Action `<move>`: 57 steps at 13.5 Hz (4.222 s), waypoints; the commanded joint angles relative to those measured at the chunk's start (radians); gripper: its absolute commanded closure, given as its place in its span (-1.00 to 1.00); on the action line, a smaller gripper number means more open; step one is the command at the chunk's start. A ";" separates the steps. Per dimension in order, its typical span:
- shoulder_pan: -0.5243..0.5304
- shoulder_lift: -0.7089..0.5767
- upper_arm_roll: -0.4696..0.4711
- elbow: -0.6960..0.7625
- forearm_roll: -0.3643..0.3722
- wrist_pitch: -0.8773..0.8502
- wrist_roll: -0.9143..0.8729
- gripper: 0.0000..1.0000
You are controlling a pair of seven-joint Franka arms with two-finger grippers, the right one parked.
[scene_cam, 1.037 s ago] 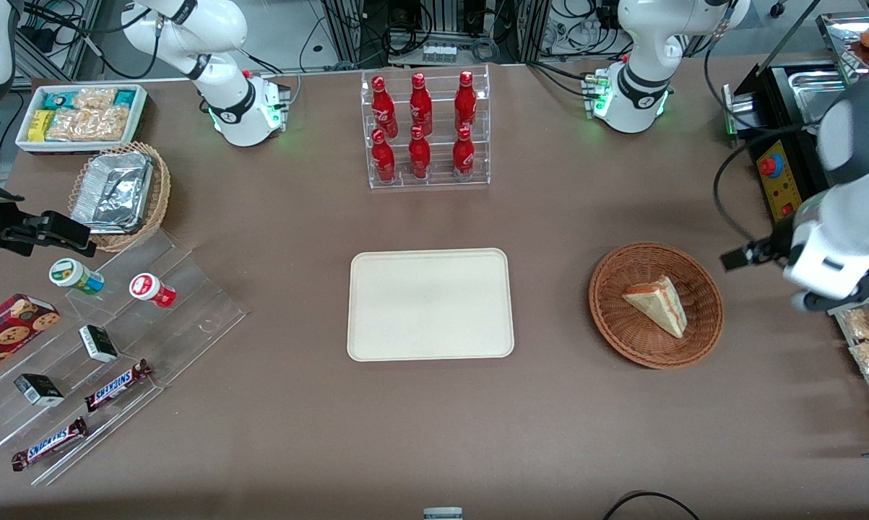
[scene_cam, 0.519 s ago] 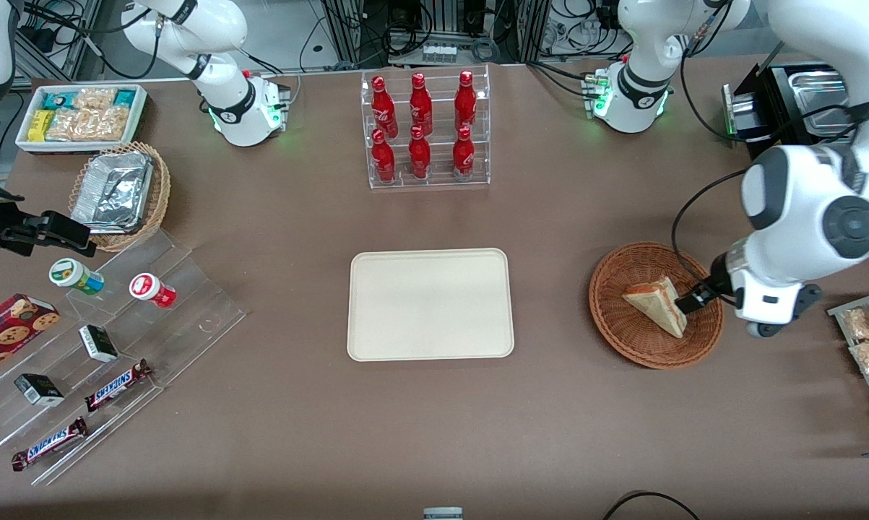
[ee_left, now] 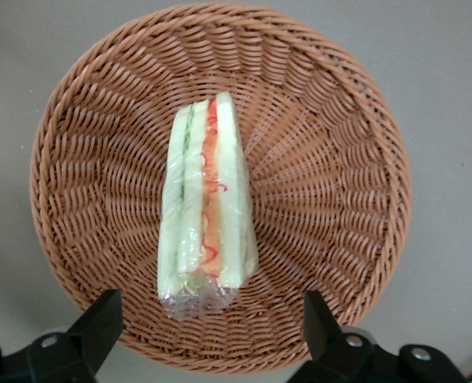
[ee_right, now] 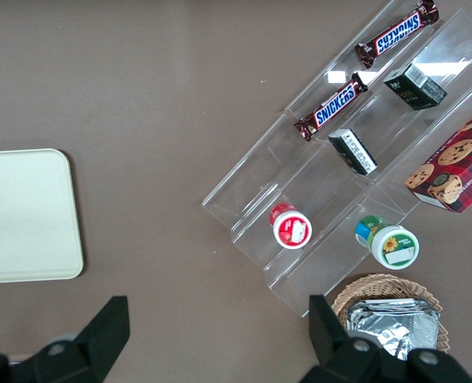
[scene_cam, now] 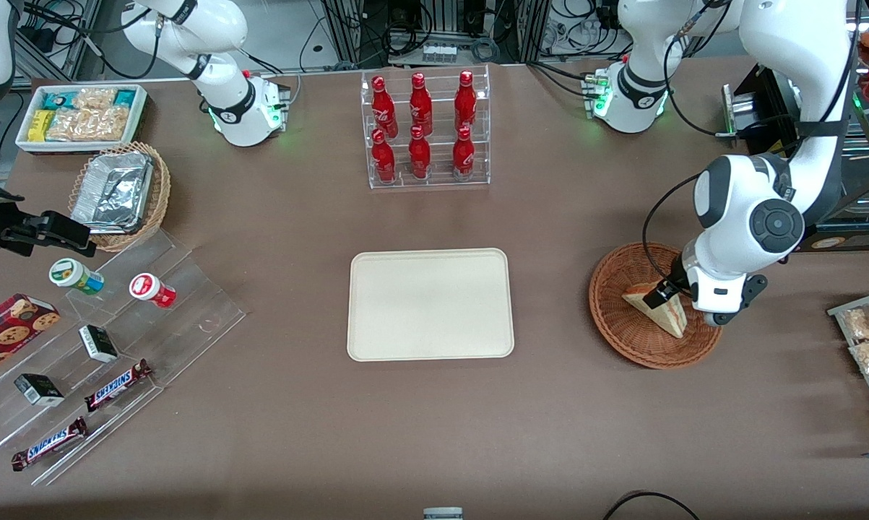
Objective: Place sandwich from basket to tray
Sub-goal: 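Lower the open left gripper around the wrapped sandwich and close it, then lift the sandwich with the left gripper and carry it over the tray, then lower the sandwich onto the cream tray and open the left gripper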
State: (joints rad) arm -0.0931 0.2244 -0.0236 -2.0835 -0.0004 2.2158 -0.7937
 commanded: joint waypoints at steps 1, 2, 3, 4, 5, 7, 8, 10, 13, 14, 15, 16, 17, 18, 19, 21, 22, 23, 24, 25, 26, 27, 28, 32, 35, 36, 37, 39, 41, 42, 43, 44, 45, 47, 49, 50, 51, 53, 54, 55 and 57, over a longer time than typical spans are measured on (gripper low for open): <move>-0.007 -0.036 0.010 -0.047 0.034 0.019 -0.027 -1.00; -0.005 -0.031 0.010 -0.049 0.036 0.034 -0.027 -1.00; -0.005 -0.028 0.010 -0.065 0.036 0.063 -0.027 -1.00; -0.002 -0.027 0.011 -0.090 0.036 0.109 -0.027 -1.00; 0.001 -0.023 0.013 -0.111 0.036 0.143 -0.027 -1.00; 0.001 0.001 0.013 -0.116 0.036 0.165 -0.029 -1.00; 0.001 0.012 0.013 -0.118 0.036 0.167 -0.029 -1.00; 0.001 0.027 0.013 -0.112 0.034 0.177 -0.029 -0.75; -0.001 0.053 0.027 -0.066 0.033 0.171 -0.062 0.44; -0.002 0.061 0.027 -0.063 0.034 0.174 -0.068 0.80; -0.002 0.061 0.027 -0.056 0.034 0.173 -0.067 1.00; -0.002 0.061 0.027 -0.041 0.034 0.165 -0.068 1.00; -0.007 0.058 0.025 -0.027 0.034 0.150 -0.070 1.00; -0.011 0.052 0.025 -0.014 0.037 0.115 -0.065 1.00; -0.013 0.046 0.019 0.014 0.039 0.060 -0.061 1.00; -0.060 0.017 0.019 0.089 0.054 -0.090 -0.053 1.00; -0.089 0.009 0.017 0.138 0.092 -0.179 -0.053 1.00; -0.129 0.007 0.016 0.192 0.109 -0.268 -0.052 1.00; -0.166 0.010 0.017 0.242 0.111 -0.331 -0.052 1.00; -0.201 0.012 0.016 0.288 0.111 -0.385 -0.052 1.00; -0.241 0.012 0.014 0.324 0.109 -0.427 -0.053 1.00; -0.281 0.013 0.014 0.347 0.096 -0.445 -0.058 1.00; -0.319 0.015 0.014 0.361 0.080 -0.443 -0.064 1.00; -0.480 0.078 0.014 0.439 0.005 -0.403 -0.067 1.00; -0.568 0.168 0.004 0.474 -0.052 -0.253 -0.068 1.00; -0.595 0.203 0.004 0.494 -0.053 -0.219 -0.070 1.00; -0.620 0.246 0.004 0.526 -0.050 -0.214 -0.070 1.00; -0.658 0.321 0.004 0.591 -0.041 -0.211 -0.070 1.00; -0.685 0.389 0.005 0.655 -0.039 -0.199 -0.067 1.00; -0.686 0.421 0.005 0.684 -0.038 -0.197 -0.067 1.00; -0.697 0.453 0.005 0.715 -0.026 -0.197 -0.068 1.00; -0.711 0.479 0.005 0.733 -0.017 -0.197 -0.070 1.00; -0.712 0.499 0.007 0.743 -0.003 -0.192 -0.068 1.00; -0.714 0.529 0.005 0.747 0.022 -0.131 -0.068 1.00; -0.721 0.552 0.007 0.750 0.027 -0.114 -0.068 1.00; -0.721 0.562 0.007 0.764 0.027 -0.116 -0.068 1.00; -0.721 0.570 0.007 0.770 0.027 -0.116 -0.068 1.00; -0.729 0.578 0.007 0.770 0.028 -0.114 -0.067 0.97; -0.729 0.582 0.007 0.772 0.028 -0.114 -0.062 0.65; -0.731 0.582 0.007 0.772 0.028 -0.110 -0.061 0.06; -0.732 0.581 0.008 0.770 0.028 -0.108 -0.062 -0.94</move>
State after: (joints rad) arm -0.8085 0.7887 -0.0310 -1.3461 0.0156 2.1071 -0.8549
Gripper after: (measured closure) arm 0.687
